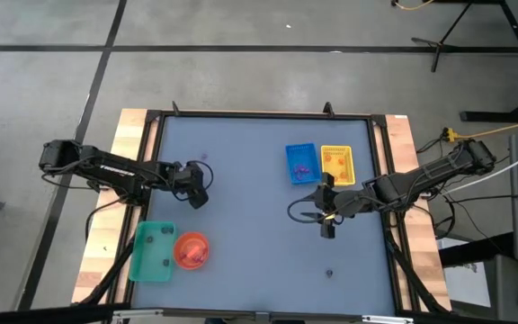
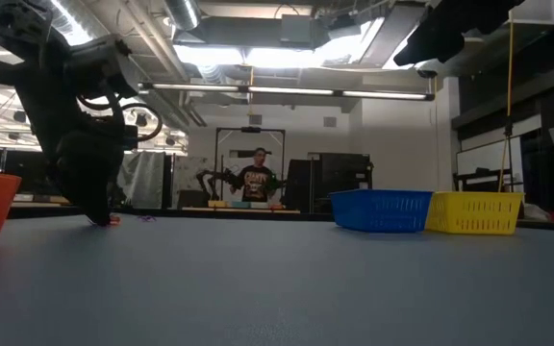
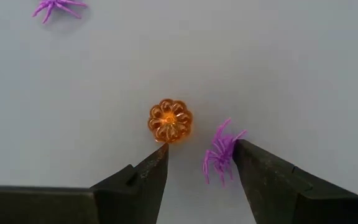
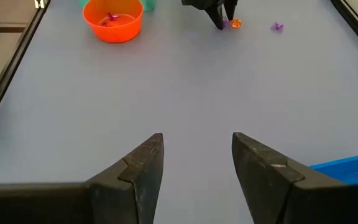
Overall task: Sort Halloween decoration
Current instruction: Put the violet spider toy into the blue box
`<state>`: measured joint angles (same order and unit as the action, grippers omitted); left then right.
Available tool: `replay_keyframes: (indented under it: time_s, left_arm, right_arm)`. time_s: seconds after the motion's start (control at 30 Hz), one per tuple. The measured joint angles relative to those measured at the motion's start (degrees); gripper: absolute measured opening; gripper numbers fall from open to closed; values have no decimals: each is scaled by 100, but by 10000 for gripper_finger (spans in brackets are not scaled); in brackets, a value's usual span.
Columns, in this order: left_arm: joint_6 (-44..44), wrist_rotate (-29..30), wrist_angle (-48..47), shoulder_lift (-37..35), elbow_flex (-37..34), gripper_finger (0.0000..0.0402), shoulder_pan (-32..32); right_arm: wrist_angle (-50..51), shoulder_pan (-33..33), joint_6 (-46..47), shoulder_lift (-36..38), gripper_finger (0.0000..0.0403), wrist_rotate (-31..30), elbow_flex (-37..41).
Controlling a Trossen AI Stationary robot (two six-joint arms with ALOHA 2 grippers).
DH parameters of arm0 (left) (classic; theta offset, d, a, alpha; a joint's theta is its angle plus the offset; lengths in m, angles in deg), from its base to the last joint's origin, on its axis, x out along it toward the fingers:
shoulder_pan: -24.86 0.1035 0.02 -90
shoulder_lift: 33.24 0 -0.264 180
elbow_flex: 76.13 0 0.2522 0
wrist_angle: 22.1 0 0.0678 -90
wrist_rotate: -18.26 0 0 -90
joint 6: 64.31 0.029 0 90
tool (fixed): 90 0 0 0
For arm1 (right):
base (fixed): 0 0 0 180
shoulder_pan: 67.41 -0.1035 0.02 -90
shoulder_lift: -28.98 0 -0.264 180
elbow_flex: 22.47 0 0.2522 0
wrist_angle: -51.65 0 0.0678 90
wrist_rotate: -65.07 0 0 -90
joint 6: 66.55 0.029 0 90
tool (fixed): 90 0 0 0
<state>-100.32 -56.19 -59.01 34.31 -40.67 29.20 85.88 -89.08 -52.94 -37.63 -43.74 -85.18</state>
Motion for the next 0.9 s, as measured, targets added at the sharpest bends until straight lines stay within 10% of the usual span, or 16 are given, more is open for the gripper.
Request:
replay_keyframes:
  time_s: [0.9]
  left_arm:
    - [2,-48,11,4,-4,74,-4]
  right_arm:
    - [0,0,0,0,189,0,0]
